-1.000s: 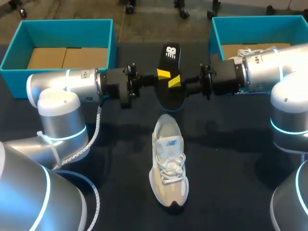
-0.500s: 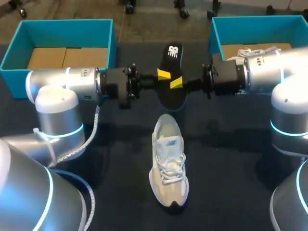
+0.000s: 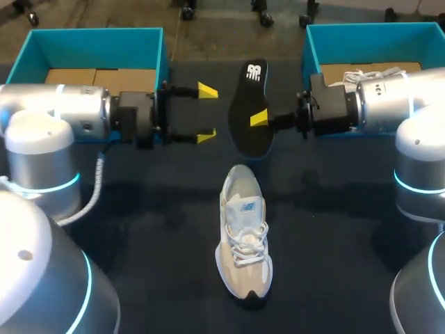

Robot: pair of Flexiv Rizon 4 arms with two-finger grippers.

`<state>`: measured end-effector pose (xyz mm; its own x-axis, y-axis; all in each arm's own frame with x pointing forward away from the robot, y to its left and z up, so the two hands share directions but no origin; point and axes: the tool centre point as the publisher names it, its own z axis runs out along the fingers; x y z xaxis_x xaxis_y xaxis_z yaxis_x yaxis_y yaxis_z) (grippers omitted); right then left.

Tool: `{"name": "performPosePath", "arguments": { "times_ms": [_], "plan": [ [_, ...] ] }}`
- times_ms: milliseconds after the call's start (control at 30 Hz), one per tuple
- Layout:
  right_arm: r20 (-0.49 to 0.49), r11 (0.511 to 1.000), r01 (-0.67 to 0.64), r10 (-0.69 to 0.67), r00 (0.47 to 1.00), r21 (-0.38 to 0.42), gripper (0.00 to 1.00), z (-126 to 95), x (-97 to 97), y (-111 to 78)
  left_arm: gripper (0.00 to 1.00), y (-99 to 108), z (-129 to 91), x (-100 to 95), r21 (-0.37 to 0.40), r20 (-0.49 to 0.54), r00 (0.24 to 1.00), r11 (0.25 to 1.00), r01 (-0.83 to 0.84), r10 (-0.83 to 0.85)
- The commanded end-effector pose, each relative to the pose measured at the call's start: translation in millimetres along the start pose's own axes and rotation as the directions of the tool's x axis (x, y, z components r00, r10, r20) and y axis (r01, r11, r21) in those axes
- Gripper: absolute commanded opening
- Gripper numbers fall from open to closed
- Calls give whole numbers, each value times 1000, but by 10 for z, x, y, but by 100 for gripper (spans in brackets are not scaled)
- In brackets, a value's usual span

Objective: Take the shoe out of the shoebox, open the shoe tongue, remove and reinsert the insole, then place the shoe into the shoebox

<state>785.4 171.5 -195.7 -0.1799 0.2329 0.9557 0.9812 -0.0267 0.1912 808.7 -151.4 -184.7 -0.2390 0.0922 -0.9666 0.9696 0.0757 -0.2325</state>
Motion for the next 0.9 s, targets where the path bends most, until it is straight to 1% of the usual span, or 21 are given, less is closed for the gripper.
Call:
{"name": "performPosePath", "arguments": {
  "times_ms": [33,367,400,433,467,500,567,600,633,700,767,800,833,867,900],
  "plan": [
    [19,999,34,-34,999,33,0,19,-15,32,100,-124,-263,-37,-61,-154,988,998,-5,-4],
    [19,999,34,-34,999,33,0,19,-15,32,100,-124,-263,-37,-61,-154,988,998,-5,-4],
    [19,999,34,-34,999,33,0,19,-15,32,100,-199,-288,-27,-63,-143,989,998,29,-38],
    [35,998,36,-38,999,57,0,11,4,14,100,-253,-329,-31,-73,-120,989,995,74,-82],
    [56,997,44,-47,997,68,0,0,12,-14,100,-284,-364,-25,-104,-110,987,989,103,-114],
    [60,997,49,-53,997,62,0,-17,9,-38,100,-310,-404,-25,-120,-113,980,981,151,-164],
    [47,998,62,-62,997,20,0,-83,-27,-76,100,-329,-469,-32,-177,-136,945,946,272,-297],
    [42,998,69,-69,997,-4,0,-116,-43,-98,100,-331,-487,-20,-200,-149,929,930,307,-338],
    [20,996,83,-82,996,-14,0,-142,-45,-121,100,-343,-507,-6,-230,-178,906,911,342,-385],
    [34,994,103,-101,994,-46,0,-174,-49,-157,100,-365,-527,35,-260,-204,867,879,400,-455],
    [25,990,122,-121,992,-64,0,-184,-52,-177,100,-379,-535,73,-298,-225,818,837,459,-529],
    [33,988,135,-133,991,-73,0,-184,-61,-181,100,-397,-544,104,-328,-246,771,799,504,-587],
    [27,985,153,-152,988,-81,0,-178,-65,-187,100,-411,-552,125,-374,-252,745,772,513,-617],
    [33,982,175,-173,984,-75,0,-163,-60,-195,100,-424,-562,142,-460,-237,743,746,482,-626],
    [33,982,175,-173,984,-75,0,-163,-60,-195,100,-411,-548,177,-611,-193,794,704,364,-577]
  ]
}}
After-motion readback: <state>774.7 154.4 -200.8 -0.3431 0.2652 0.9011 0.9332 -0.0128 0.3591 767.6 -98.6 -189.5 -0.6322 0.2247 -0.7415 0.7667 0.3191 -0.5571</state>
